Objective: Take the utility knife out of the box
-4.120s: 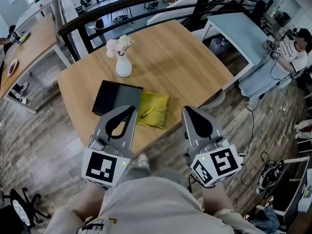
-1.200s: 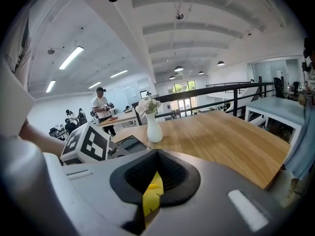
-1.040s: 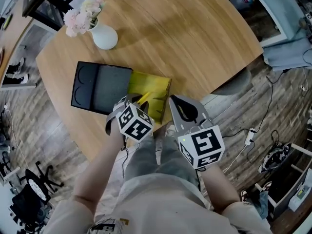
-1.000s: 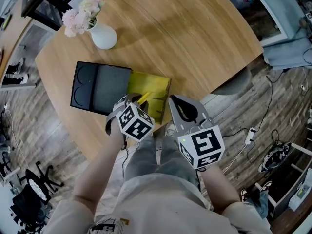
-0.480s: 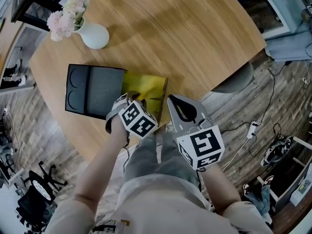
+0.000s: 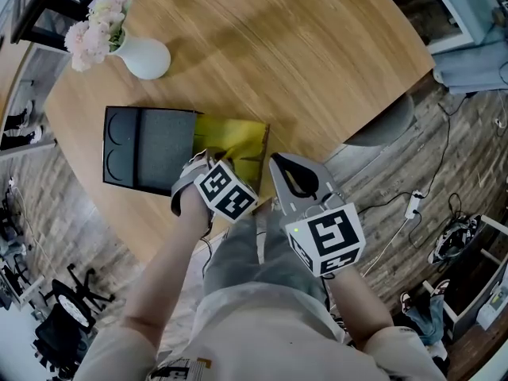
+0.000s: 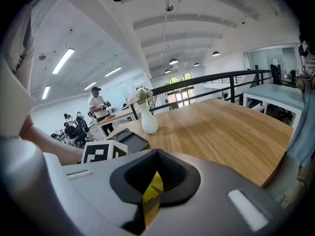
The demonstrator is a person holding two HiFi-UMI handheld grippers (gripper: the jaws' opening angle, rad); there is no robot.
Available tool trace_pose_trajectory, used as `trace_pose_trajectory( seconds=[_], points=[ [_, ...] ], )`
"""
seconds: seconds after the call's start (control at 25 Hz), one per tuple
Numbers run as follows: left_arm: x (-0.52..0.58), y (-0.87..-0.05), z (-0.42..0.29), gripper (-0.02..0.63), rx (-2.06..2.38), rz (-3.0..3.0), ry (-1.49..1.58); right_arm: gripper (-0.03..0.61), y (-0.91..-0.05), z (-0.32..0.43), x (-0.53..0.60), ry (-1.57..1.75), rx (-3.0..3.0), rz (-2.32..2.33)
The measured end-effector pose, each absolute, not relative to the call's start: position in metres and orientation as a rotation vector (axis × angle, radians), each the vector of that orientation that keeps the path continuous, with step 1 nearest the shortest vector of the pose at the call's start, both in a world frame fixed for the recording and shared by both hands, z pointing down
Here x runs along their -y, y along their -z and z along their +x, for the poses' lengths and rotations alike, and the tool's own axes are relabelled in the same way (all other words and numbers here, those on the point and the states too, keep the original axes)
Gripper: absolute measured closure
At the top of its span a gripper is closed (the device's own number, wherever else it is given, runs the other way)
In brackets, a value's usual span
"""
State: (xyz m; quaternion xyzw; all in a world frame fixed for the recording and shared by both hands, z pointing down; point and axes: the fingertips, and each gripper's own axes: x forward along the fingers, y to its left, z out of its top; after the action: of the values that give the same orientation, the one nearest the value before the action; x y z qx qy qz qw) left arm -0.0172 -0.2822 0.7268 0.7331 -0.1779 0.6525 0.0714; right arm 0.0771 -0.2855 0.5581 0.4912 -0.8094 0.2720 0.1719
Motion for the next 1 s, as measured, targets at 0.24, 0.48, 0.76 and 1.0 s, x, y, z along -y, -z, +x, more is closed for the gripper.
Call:
trace_pose_trajectory(
  seconds=[0.24, 0.48, 0.76, 1.0],
  points=[
    [0.279, -0.727, -0.015, 0.571, 0.530, 2.226, -1.975, 0.578, -0.561, 0.082, 0.280, -0.778, 2.285, 1.409],
    [0.278, -0.714, -0.007, 0.572, 0.607, 2.254, -1.819, 0.578, -0.550, 0.087, 0.272, -0.808, 2.299, 1.428],
    [0.287, -0.661, -0.011, 0.572, 0.740, 2.314, -1.675, 0.578, -0.521, 0.091, 0.267, -0.748, 2.325, 1.460],
    [0.289, -0.596, -0.018, 0.572, 0.848, 2.392, -1.552, 0.578, -0.482, 0.086, 0.264, -0.637, 2.365, 1.474]
  ],
)
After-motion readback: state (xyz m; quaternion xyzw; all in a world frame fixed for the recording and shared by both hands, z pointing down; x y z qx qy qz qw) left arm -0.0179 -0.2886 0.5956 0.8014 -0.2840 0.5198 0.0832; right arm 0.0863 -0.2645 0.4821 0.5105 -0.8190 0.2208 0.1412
